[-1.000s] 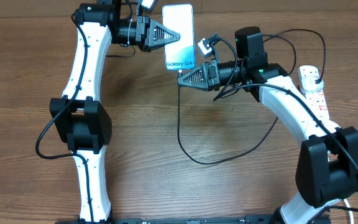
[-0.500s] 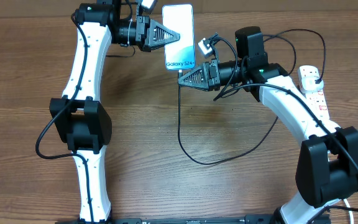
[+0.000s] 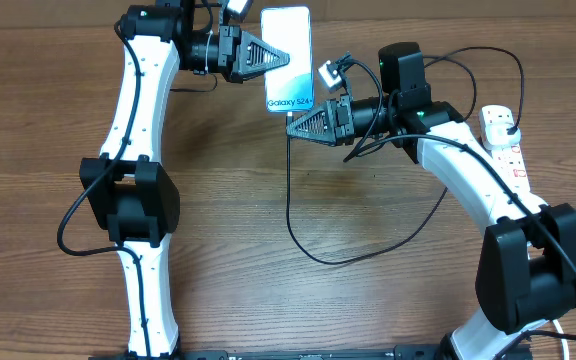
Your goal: Plug charger to phone and switch on socket
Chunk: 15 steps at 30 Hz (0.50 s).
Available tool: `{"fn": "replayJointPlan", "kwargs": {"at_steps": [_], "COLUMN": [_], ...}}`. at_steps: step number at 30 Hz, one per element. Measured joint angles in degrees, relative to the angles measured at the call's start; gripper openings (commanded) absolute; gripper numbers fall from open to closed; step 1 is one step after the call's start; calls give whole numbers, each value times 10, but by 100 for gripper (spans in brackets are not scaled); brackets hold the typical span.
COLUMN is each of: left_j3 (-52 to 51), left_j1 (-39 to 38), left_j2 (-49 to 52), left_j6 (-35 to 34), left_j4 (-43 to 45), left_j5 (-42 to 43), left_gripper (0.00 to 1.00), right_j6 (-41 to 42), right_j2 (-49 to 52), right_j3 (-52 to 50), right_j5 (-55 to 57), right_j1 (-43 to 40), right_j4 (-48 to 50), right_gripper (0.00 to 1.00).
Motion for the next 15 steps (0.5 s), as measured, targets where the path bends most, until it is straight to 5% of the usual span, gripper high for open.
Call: {"fn": "replayJointPlan", "kwargs": {"at_steps": [15], "left_j3": [0], "left_j1": [0], "left_j2": [0], "left_j6": [0], "left_j4": [-2], "left_j5": [0], "left_gripper": [4], "right_j6": [0], "right_j2": [0], "right_j3": [0], "right_j5": [-10], "right_j1": [-9], "right_j4": [0], "right_gripper": [4]}}
